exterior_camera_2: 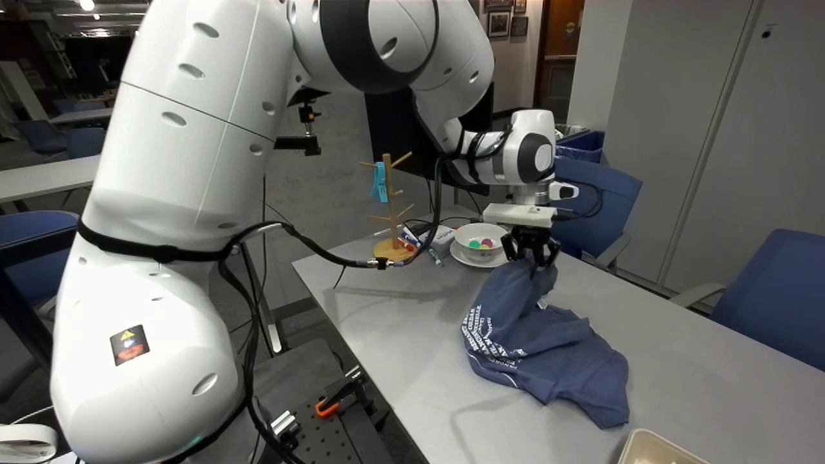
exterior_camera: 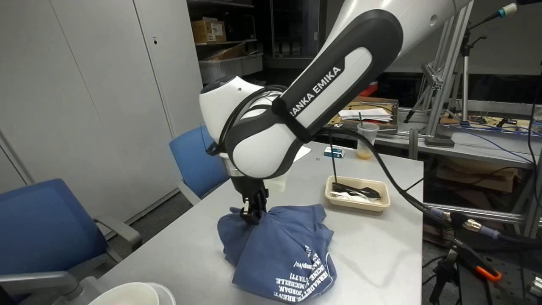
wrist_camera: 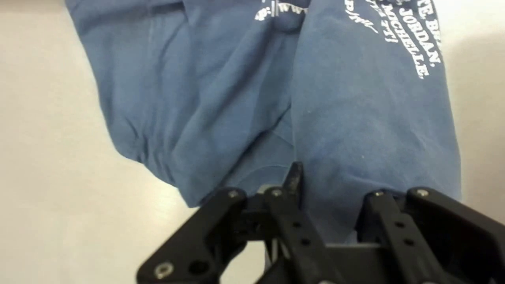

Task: Fold the blue shirt

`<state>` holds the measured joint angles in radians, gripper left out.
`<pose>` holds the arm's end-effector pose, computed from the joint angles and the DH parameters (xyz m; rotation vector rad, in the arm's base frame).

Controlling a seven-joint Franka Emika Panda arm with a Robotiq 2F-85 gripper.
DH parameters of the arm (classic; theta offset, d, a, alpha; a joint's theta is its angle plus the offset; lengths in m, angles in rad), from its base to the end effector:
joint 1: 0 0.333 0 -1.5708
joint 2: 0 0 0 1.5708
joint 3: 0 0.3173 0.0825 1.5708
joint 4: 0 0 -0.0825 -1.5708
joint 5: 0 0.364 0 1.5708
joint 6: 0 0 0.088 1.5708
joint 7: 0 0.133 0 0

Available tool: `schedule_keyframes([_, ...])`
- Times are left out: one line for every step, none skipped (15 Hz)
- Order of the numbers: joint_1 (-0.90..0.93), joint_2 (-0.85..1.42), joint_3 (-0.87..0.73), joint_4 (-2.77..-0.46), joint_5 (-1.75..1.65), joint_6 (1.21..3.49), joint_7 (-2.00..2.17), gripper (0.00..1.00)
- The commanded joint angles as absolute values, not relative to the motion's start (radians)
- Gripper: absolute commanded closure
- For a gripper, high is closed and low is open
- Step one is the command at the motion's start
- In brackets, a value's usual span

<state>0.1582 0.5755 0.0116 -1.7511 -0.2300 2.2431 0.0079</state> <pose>0.6336 0.0967 0.2257 2.9300 0.4599 -0.1004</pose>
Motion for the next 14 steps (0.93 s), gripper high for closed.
schedule_keyframes([0.116,0.595,-0.035,-1.739,-0.256,2.234,0.012,0.96])
schedule_keyframes([0.109,0.608,-0.051,-1.731,-0.263,2.234,0.023,0.96])
schedule_keyframes([0.099,0.625,-0.064,-1.724,-0.267,2.23,0.027,0.96])
schedule_keyframes([0.095,0.64,-0.078,-1.718,-0.273,2.228,0.037,0.96])
schedule_keyframes([0.091,0.656,-0.091,-1.71,-0.278,2.217,0.046,0.81])
schedule_keyframes([0.088,0.67,-0.1,-1.702,-0.281,2.207,0.05,0.59])
schedule_keyframes([0.085,0.681,-0.107,-1.698,-0.286,2.207,0.055,0.56])
schedule_keyframes([0.088,0.69,-0.119,-1.694,-0.296,2.213,0.07,0.53])
schedule_keyframes([0.092,0.696,-0.129,-1.693,-0.307,2.224,0.085,0.47])
schedule_keyframes([0.098,0.7,-0.139,-1.692,-0.321,2.233,0.104,0.38])
schedule_keyframes([0.109,0.693,-0.15,-1.699,-0.338,2.243,0.134,0.31])
schedule_keyframes([0.115,0.689,-0.154,-1.7,-0.351,2.242,0.155,0.24])
schedule_keyframes([0.124,0.678,-0.16,-1.709,-0.368,2.245,0.182,0.16])
schedule_keyframes([0.135,0.668,-0.168,-1.714,-0.386,2.249,0.212,0.09])
